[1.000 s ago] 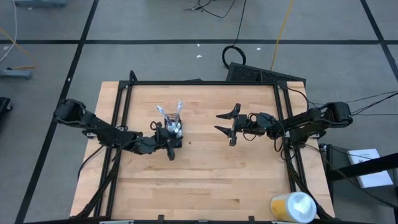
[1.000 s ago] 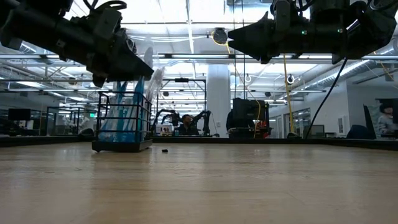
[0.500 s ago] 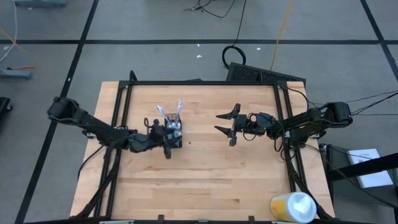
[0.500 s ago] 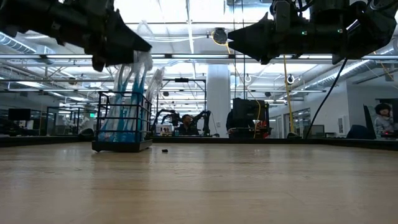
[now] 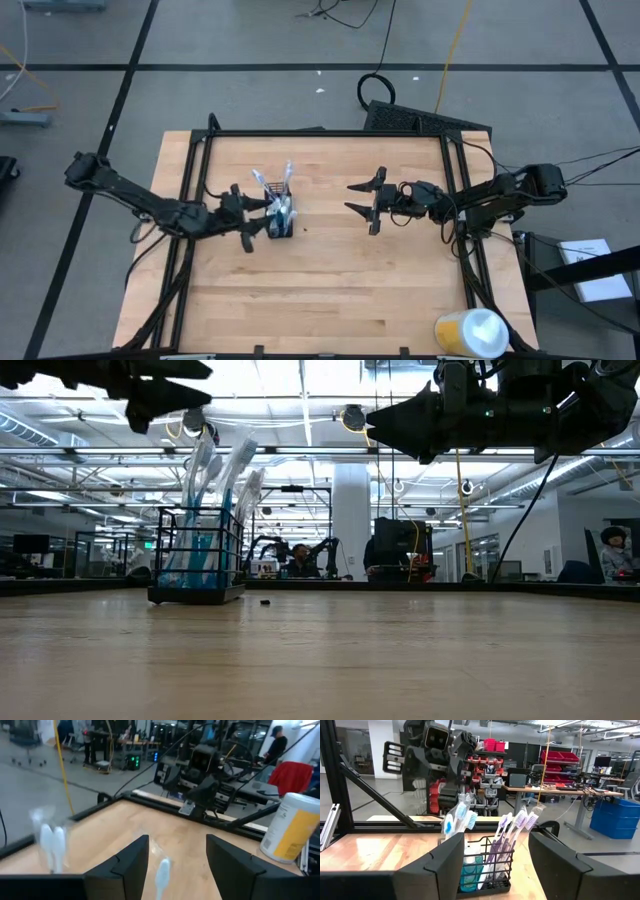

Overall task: Pick & Place toothbrushing station
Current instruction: Return to Home Position

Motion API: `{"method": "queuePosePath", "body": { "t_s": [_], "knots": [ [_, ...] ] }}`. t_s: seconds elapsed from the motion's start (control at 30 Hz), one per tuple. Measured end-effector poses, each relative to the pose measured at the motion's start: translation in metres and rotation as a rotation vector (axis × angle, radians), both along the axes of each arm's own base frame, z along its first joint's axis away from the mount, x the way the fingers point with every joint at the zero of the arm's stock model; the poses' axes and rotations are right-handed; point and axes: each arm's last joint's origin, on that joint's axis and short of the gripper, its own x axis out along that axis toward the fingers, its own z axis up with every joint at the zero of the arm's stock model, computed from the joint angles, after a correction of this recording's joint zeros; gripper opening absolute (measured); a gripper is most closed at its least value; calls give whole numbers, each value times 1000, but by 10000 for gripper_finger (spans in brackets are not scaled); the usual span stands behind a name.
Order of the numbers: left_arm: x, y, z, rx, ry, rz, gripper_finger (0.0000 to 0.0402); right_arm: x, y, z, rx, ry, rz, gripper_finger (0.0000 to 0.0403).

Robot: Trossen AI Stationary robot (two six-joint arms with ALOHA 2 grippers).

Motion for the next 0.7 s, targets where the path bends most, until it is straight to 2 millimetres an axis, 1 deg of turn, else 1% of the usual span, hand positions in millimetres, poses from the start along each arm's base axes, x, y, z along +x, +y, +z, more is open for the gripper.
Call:
{"method": "queuePosePath", "body": {
  "t_s": [0.17,0.37,0.47,0.63,0.7],
  "knots": [
    [-20,2,14,114,-12,-36,203,0,0,0,0,1,0,212],
    [-46,7,25,150,-32,-80,203,0,0,-1,-2,10,-1,212],
    [-58,10,26,181,-7,-98,202,0,0,-1,-2,14,-1,212],
    [-73,17,19,284,84,-119,202,0,0,-1,-2,15,-1,212],
    [-76,19,13,250,130,-120,202,0,0,-1,-2,15,-1,212]
  ]
}}
